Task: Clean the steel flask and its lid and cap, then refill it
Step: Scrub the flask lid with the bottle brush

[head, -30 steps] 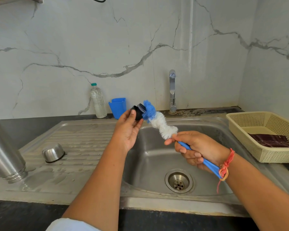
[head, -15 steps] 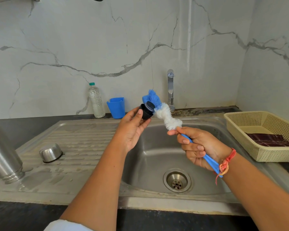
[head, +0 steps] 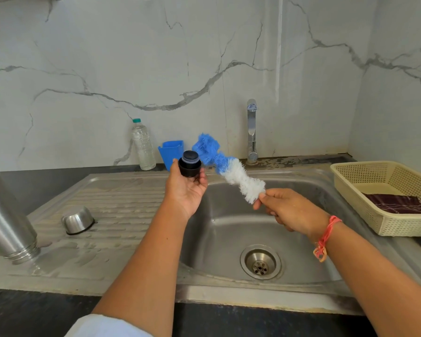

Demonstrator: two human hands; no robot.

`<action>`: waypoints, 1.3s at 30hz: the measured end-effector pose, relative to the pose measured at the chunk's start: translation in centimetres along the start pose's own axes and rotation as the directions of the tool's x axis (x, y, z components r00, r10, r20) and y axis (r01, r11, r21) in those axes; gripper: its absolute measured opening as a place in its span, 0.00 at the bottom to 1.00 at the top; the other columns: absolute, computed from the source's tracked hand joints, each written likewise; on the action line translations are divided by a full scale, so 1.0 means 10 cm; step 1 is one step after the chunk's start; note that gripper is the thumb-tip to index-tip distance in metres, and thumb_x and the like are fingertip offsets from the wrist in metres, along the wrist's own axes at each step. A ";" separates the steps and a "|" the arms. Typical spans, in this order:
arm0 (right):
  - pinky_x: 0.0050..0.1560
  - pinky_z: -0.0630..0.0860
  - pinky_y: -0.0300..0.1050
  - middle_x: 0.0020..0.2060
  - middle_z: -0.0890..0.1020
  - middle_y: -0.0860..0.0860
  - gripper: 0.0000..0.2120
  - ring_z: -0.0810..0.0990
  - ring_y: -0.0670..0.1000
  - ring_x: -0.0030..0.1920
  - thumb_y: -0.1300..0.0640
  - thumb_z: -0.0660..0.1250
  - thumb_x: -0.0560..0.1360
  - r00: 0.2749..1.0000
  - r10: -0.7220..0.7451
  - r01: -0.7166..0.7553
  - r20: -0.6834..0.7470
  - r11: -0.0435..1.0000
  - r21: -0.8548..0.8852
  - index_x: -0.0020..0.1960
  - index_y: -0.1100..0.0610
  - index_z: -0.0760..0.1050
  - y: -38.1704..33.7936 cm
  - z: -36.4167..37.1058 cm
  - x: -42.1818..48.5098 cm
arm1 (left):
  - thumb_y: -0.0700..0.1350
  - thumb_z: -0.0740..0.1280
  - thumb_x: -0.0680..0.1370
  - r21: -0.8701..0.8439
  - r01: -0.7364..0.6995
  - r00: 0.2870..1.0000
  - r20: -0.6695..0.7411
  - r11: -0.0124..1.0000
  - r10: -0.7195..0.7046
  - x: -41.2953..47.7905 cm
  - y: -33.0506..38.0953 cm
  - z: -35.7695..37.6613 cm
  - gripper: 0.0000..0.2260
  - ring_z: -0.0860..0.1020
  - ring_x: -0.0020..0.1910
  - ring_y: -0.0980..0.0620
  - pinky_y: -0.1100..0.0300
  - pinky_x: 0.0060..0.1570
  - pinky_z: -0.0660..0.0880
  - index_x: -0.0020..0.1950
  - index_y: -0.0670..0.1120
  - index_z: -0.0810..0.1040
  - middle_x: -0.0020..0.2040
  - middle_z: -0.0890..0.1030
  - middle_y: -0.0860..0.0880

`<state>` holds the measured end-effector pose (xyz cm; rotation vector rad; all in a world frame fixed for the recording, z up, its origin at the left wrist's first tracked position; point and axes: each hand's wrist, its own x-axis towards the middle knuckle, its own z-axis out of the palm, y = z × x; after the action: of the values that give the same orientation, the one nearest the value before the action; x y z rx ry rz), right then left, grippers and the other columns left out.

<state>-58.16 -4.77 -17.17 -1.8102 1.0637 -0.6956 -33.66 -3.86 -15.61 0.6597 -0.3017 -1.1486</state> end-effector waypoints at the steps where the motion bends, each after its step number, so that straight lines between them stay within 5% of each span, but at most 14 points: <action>1: 0.24 0.56 0.39 0.28 0.68 0.45 0.18 0.60 0.45 0.24 0.49 0.59 0.84 1.000 -0.002 0.002 0.022 1.000 -0.004 0.45 0.53 0.83 0.00 0.01 -0.01 | 0.60 0.60 0.85 -0.008 0.007 1.000 -0.017 1.000 -0.007 0.01 0.01 -0.01 0.22 0.73 0.32 0.52 0.63 0.26 0.71 0.57 0.40 0.76 0.38 0.77 0.44; 6: 0.25 0.53 0.39 0.26 0.66 0.45 0.18 0.57 0.46 0.26 0.50 0.58 0.85 0.991 0.024 -0.031 0.129 0.998 0.049 0.48 0.57 0.82 -0.05 0.05 -0.06 | 0.62 0.59 0.82 0.043 0.016 0.998 -0.062 0.999 -0.014 0.01 0.06 -0.04 0.21 0.67 0.28 0.54 0.65 0.22 0.62 0.46 0.45 0.73 0.31 0.71 0.48; 11: 0.24 0.56 0.39 0.24 0.67 0.43 0.17 0.59 0.45 0.24 0.51 0.58 0.84 0.994 -0.035 0.036 0.099 0.999 -0.007 0.48 0.57 0.82 -0.11 0.08 -0.10 | 0.61 0.57 0.82 0.348 0.003 0.999 -0.031 0.937 0.009 -0.09 -0.03 0.03 0.19 0.64 0.26 0.56 0.66 0.20 0.58 0.46 0.46 0.73 0.30 0.69 0.50; 16: 0.24 0.54 0.38 0.24 0.67 0.43 0.17 0.58 0.45 0.24 0.52 0.58 0.85 0.981 -0.007 0.004 0.191 1.000 0.016 0.51 0.60 0.82 -0.14 0.06 -0.16 | 0.59 0.58 0.81 0.293 -0.029 0.994 -0.090 0.956 0.058 -0.05 0.06 -0.04 0.16 0.63 0.24 0.56 0.66 0.18 0.57 0.45 0.47 0.72 0.28 0.69 0.50; 21: 0.23 0.54 0.37 0.23 0.67 0.43 0.16 0.58 0.45 0.23 0.53 0.58 0.85 0.986 0.009 -0.007 0.169 1.000 -0.013 0.50 0.59 0.82 -0.12 0.05 -0.14 | 0.59 0.57 0.81 0.447 0.062 0.996 -0.080 0.892 -0.030 -0.07 -0.02 -0.05 0.17 0.63 0.25 0.56 0.66 0.19 0.57 0.45 0.46 0.72 0.29 0.69 0.50; 27: 0.23 0.54 0.35 0.27 0.65 0.47 0.16 0.57 0.45 0.24 0.53 0.59 0.85 0.962 0.026 -0.045 0.271 0.997 0.066 0.53 0.62 0.81 -0.15 0.10 -0.17 | 0.58 0.55 0.82 0.403 -0.031 0.992 -0.098 0.914 0.076 -0.05 -0.01 -0.06 0.16 0.63 0.25 0.56 0.65 0.18 0.58 0.45 0.46 0.72 0.29 0.69 0.50; 39: 0.23 0.52 0.35 0.28 0.64 0.48 0.16 0.55 0.46 0.26 0.52 0.59 0.85 0.970 0.045 -0.104 0.239 0.966 0.237 0.54 0.62 0.81 0.00 -0.01 -0.08 | 0.61 0.53 0.82 0.603 0.131 0.985 0.013 0.787 -0.174 -0.13 -0.07 0.01 0.22 0.61 0.23 0.56 0.66 0.19 0.54 0.44 0.44 0.73 0.28 0.68 0.50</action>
<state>-58.60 -4.10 -17.13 -1.5823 0.8449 -0.5302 -34.76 -2.84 -15.79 1.2281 -0.7019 -1.2344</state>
